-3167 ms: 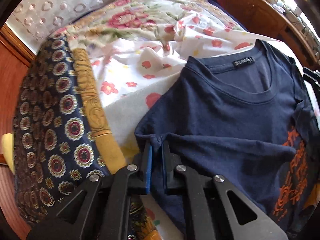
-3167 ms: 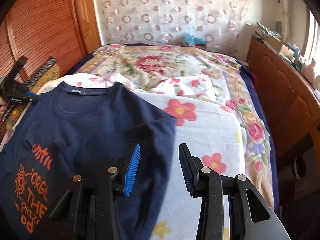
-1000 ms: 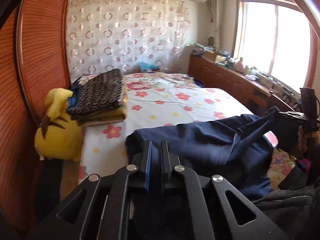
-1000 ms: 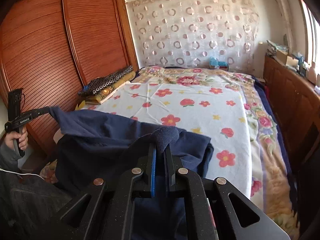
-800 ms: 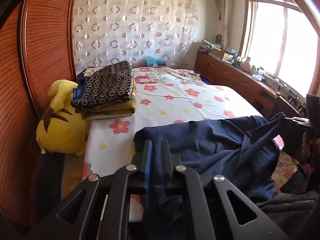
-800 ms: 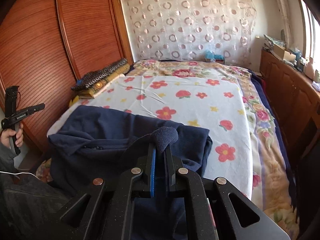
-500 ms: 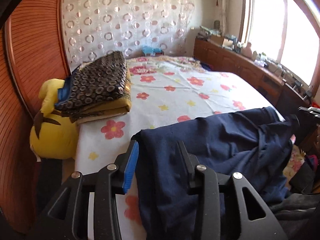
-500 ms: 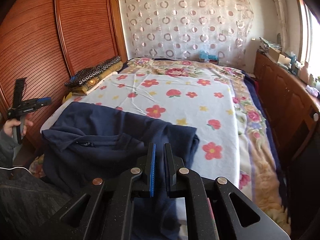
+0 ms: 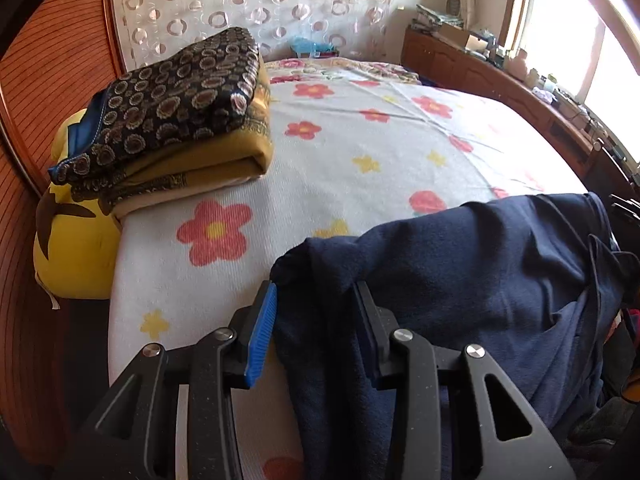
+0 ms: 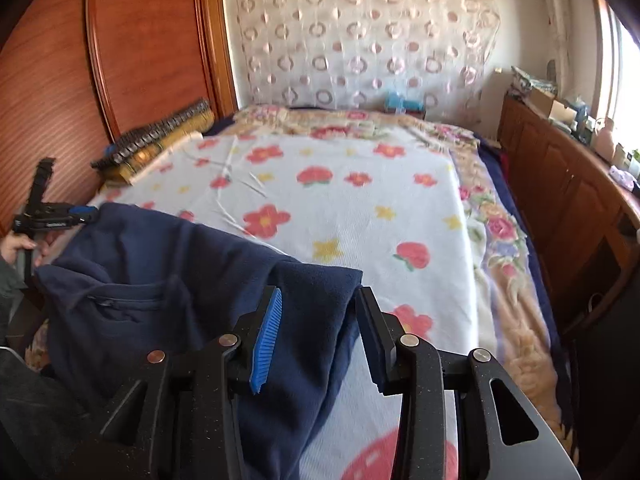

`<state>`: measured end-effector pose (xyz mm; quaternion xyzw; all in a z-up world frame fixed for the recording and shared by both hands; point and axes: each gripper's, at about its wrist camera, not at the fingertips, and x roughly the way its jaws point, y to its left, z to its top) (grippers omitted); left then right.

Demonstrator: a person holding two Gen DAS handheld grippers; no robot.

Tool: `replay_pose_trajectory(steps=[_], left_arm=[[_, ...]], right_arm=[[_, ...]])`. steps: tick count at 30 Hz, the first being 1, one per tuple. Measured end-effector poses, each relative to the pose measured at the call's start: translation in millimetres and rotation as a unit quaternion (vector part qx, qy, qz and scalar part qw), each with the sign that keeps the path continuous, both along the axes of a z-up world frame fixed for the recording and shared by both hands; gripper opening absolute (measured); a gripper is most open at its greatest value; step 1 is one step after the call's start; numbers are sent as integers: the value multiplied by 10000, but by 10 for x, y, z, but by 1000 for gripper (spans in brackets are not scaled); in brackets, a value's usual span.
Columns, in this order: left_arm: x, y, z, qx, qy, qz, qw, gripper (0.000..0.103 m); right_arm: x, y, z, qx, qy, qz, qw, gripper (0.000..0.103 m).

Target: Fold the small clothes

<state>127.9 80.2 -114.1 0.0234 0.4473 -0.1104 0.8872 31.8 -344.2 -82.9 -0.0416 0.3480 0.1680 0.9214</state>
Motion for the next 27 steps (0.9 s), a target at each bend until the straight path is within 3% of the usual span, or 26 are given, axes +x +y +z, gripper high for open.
replay_pose_trajectory(steps=[5, 14, 19, 27], left_arm=[[0, 24, -8, -62, 27, -10, 10000, 39], [11, 62, -13, -129, 30, -64, 9999, 40], [10, 55, -10, -93, 57, -70, 9999, 40], [20, 62, -23, -67, 45, -65, 9999, 40]], right_arm=[[238, 87, -123, -265, 231, -104, 9993, 40], [401, 216, -145, -463, 468, -77, 9978, 52], [466, 97, -137, -258, 636, -140, 9975, 64], [477, 77, -203, -205, 582, -181, 9979, 66]])
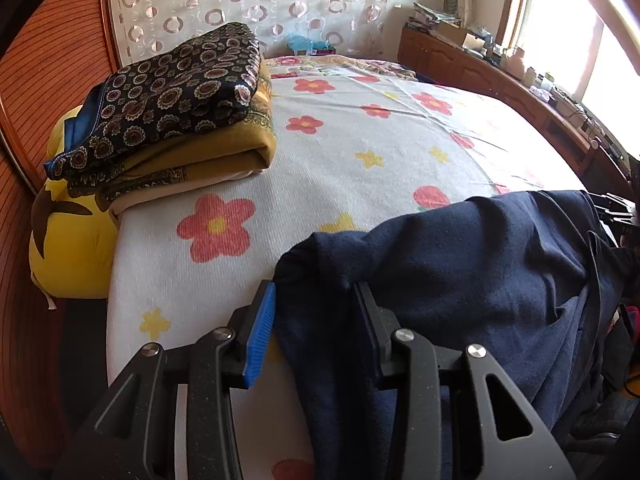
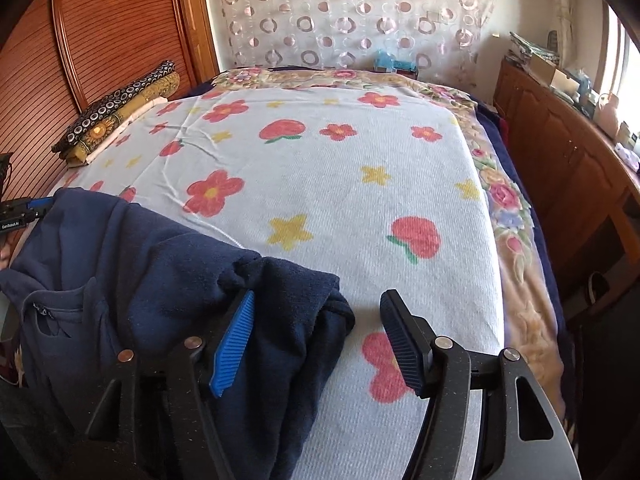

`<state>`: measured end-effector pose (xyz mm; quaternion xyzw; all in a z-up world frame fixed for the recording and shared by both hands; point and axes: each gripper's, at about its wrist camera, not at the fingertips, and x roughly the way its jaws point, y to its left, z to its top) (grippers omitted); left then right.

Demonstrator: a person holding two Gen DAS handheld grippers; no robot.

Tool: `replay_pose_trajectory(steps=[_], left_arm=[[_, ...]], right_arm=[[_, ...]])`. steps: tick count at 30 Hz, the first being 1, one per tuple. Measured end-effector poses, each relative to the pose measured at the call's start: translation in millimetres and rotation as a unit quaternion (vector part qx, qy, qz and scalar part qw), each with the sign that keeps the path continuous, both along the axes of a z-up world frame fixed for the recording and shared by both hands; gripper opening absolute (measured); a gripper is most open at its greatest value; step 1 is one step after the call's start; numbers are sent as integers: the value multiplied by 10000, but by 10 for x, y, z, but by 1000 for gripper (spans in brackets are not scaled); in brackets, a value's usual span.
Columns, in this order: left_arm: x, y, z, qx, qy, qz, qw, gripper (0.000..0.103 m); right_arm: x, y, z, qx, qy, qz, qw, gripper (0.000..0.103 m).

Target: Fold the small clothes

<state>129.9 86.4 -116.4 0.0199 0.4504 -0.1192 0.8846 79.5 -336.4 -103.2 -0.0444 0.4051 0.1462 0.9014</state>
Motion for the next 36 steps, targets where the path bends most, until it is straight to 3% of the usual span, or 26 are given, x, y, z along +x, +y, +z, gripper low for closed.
replay_pose_trajectory(steps=[2, 4, 5, 6, 7, 8, 10, 12, 15, 17, 19, 23, 27, 36], left_arm=[[-1, -4, 1, 13, 9, 28, 10000, 40], [-14, -26, 4, 53, 4, 18, 10000, 40], [-32, -51, 7, 111, -25, -50, 9999, 39], [-52, -74, 13, 138, -55, -136, 9998, 31], [-66, -90, 16, 114, -56, -213, 9997, 20], [-89, -110, 23, 72, -64, -294, 9995, 13], [-175, -145, 72, 70, -255, -355, 9990, 6], [-308, -122, 233, -109, -661, -177, 9976, 5], [-549, -70, 634, -596, -1153, -226, 9913, 5], [-721, -82, 952, -695, -1504, -356, 9855, 5], [-879, -111, 1234, -747, -1827, -461, 9792, 5], [-1215, -129, 1807, -931, -2510, -688, 9611, 5], [-1482, -65, 2327, -731, -3243, -602, 9412, 5], [-1808, 270, 3363, -693, -4386, -399, 8951, 5]], right_arm=[[-23, 17, -14, 6, -41, 51, 10000, 66], [-67, 41, -15, 90, -74, 116, 9999, 51], [-82, 45, -18, 102, -76, 143, 9998, 48], [-113, 55, -17, 103, -89, 160, 9998, 39], [-146, 58, -11, 149, -91, 204, 9996, 19], [-183, 51, -4, 249, -65, 260, 9993, 13], [-288, 37, 35, 355, -189, 265, 9988, 11], [-439, 8, 141, 533, -424, 297, 9972, 10], [-639, -90, 407, 1027, -550, 262, 9928, 9], [-856, -115, 743, 1128, -941, 392, 9884, 9], [-1034, -104, 1024, 942, -1290, 477, 9860, 9], [-1354, -162, 1563, 1039, -1837, 633, 9754, 9], [-1647, -347, 2089, 1248, -2424, 568, 9604, 8], [-2329, -574, 3282, 1049, -3736, 677, 9191, 8]])
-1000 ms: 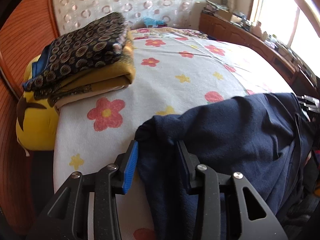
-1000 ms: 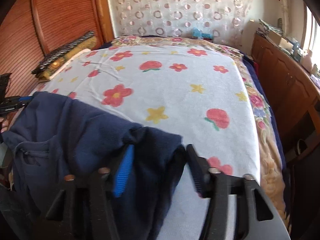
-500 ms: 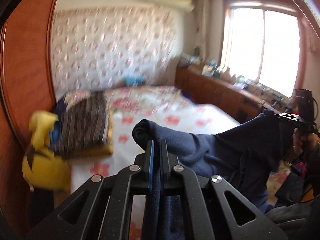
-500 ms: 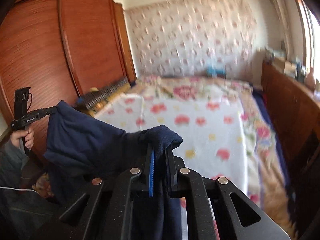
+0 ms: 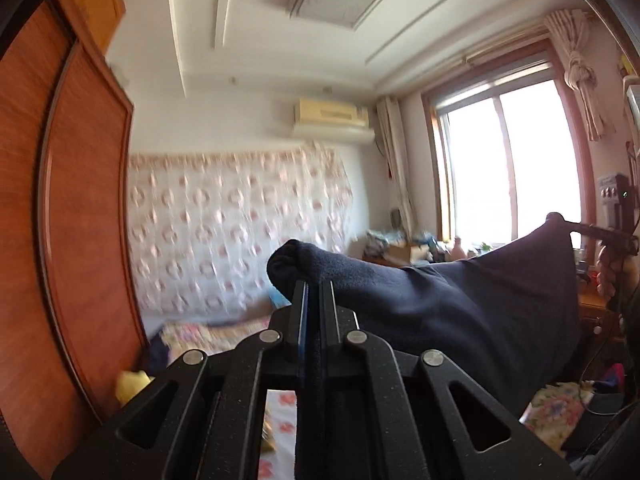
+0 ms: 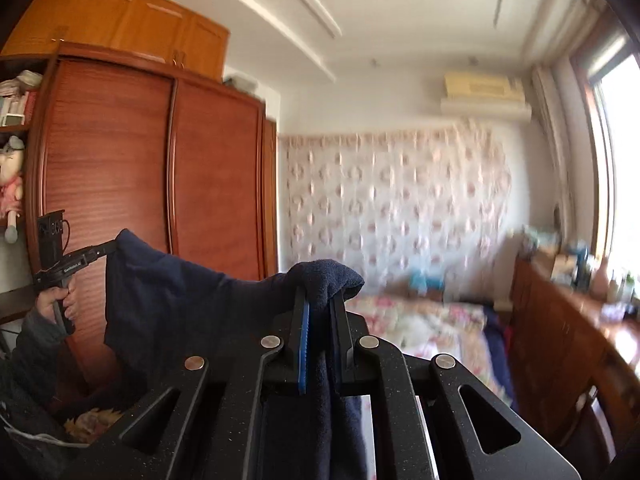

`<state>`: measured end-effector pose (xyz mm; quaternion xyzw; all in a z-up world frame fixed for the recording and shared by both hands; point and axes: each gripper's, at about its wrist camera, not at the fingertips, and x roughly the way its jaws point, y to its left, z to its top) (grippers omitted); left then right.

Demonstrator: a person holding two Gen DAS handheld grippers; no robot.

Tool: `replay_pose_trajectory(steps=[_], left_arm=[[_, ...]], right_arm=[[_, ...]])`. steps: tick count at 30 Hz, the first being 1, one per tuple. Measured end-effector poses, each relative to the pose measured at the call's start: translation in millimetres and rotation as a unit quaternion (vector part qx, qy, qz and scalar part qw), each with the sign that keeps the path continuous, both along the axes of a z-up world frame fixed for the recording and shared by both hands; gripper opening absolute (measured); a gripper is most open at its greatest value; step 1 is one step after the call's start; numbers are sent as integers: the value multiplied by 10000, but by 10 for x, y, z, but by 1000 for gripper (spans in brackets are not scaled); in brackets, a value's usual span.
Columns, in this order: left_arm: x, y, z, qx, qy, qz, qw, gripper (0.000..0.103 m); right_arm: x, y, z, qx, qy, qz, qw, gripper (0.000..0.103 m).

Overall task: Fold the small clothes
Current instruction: 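Grasp the hem with the left gripper while the right gripper grasps it, lifting high, then fold the lifted hem over toward the collar and release both grippers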

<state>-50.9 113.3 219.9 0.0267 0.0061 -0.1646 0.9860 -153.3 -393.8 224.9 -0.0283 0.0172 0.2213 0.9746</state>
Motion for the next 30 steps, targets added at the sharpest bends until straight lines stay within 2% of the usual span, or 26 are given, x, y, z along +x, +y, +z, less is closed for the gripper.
replay_pose_trajectory(steps=[4, 9, 11, 13, 16, 19, 22, 24, 26, 27, 29, 30], left_arm=[[-32, 70, 205, -93, -270, 36, 9996, 5], [144, 59, 200, -109, -258, 67, 9996, 5], [293, 11, 131, -79, -113, 103, 9999, 5], [509, -42, 35, -74, 77, 114, 9999, 5], [1089, -142, -228, -39, 536, 223, 9983, 5], [1663, -313, -581, 190, 1018, 375, 9939, 5], [2189, -464, -1015, 371, 1578, 498, 9855, 5], [2562, -539, -1369, 464, 2136, 406, 9750, 6], [2947, -555, -1773, 431, 2976, 350, 9531, 11], [3049, -538, -1942, 393, 3221, 308, 9454, 19], [3083, -568, -2188, 509, 3454, 268, 9367, 21], [3046, -577, -2279, 543, 3513, 262, 9343, 22]], right_arm=[[-222, 5, 280, -150, -429, -41, 9990, 8], [-192, -27, 324, -174, -540, 1, 9984, 8], [-87, 5, 241, -205, -423, -56, 9989, 8], [189, 98, 109, -232, -143, -95, 9996, 8], [584, 132, -26, -356, 248, -306, 9986, 8], [1117, 118, -237, -301, 658, -407, 9966, 8], [1710, 172, -601, -339, 1072, -675, 9914, 8], [2165, 230, -915, -329, 1608, -845, 9828, 9], [2661, 237, -1381, -221, 2523, -848, 9637, 14], [2817, 253, -1589, -281, 2784, -997, 9549, 18], [2920, 297, -1882, -464, 2844, -1303, 9487, 19], [2929, 306, -2013, -392, 2906, -1254, 9478, 20]])
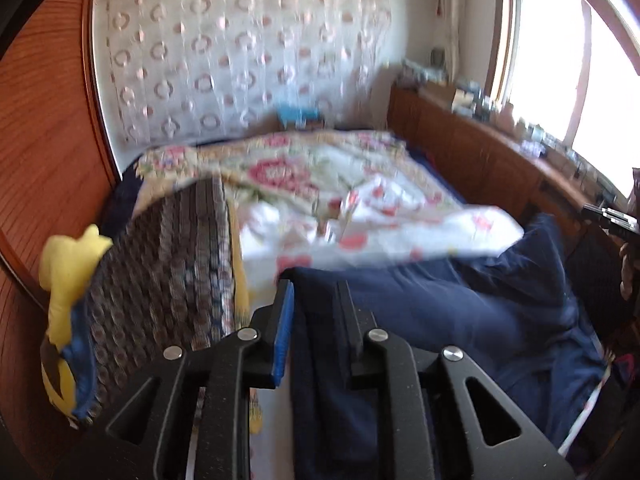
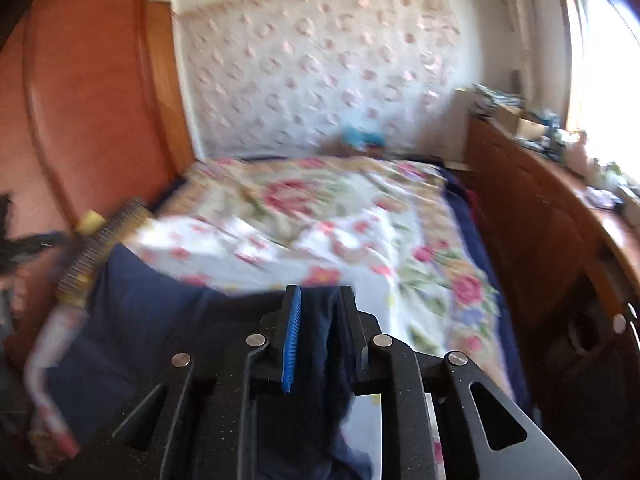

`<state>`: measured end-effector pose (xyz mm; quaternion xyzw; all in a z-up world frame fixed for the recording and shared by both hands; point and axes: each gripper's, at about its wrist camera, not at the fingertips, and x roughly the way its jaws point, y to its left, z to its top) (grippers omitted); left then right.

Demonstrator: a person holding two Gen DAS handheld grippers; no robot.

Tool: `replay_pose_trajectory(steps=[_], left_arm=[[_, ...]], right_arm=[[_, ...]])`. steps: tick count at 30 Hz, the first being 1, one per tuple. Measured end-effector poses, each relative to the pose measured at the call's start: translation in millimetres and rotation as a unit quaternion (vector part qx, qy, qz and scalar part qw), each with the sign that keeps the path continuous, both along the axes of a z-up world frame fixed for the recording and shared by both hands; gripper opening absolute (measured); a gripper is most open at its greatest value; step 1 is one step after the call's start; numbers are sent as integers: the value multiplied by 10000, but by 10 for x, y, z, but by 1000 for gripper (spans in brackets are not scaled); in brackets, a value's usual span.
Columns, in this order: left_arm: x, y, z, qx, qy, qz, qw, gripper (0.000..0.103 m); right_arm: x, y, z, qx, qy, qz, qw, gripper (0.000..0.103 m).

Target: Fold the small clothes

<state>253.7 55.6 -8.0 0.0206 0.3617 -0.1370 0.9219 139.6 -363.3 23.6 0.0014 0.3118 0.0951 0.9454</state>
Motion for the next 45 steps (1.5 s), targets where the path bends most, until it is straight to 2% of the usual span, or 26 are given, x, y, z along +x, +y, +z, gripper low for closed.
replay_pose_trajectory(steps=[1, 3, 4, 7, 11, 16, 22, 25, 29, 34, 42, 45], left_arm=[[-58, -12, -87, -13, 70, -36, 10000, 27], [-195, -47, -207, -16, 187, -108, 9998, 30], [-259, -72, -236, -14, 235, -144, 9996, 30], [-497, -96, -351, -18, 345, -210, 9992, 31], [-676, -109, -513, -70, 479, -285, 9984, 31], [-703, -173, -756, -74, 713, -387, 9967, 31], [-696, -247, -1047, 200, 951, -306, 9948, 33], [-710, -250, -1058, 205, 882, -283, 9955, 34], [-747, -281, -1093, 251, 608, -288, 9974, 36], [-751, -260, -1101, 180, 625, -273, 9975, 36], [-782, -241, -1092, 109, 627, -216, 9977, 36], [-815, -218, -1084, -8, 605, -298, 9977, 26]], right_arm=[[5, 10, -84, 76, 88, 22, 9999, 28], [-37, 59, -206, 85, 155, 39, 9998, 45], [-81, 82, -256, 91, 187, 98, 9997, 46], [-195, 2, -388, -45, 330, 74, 9994, 46], [-243, -33, -279, -58, 406, 78, 9991, 46], [-321, -74, -429, -59, 730, -148, 9972, 46], [-97, -28, -543, 42, 1026, -416, 9938, 46], [-46, 26, -477, 85, 999, -370, 9943, 46], [52, 110, -558, 79, 1042, -333, 9940, 46], [4, 162, -572, -149, 926, -369, 9949, 47], [-101, 153, -613, -136, 899, -330, 9953, 49], [-104, 165, -702, -114, 888, -326, 9955, 49]])
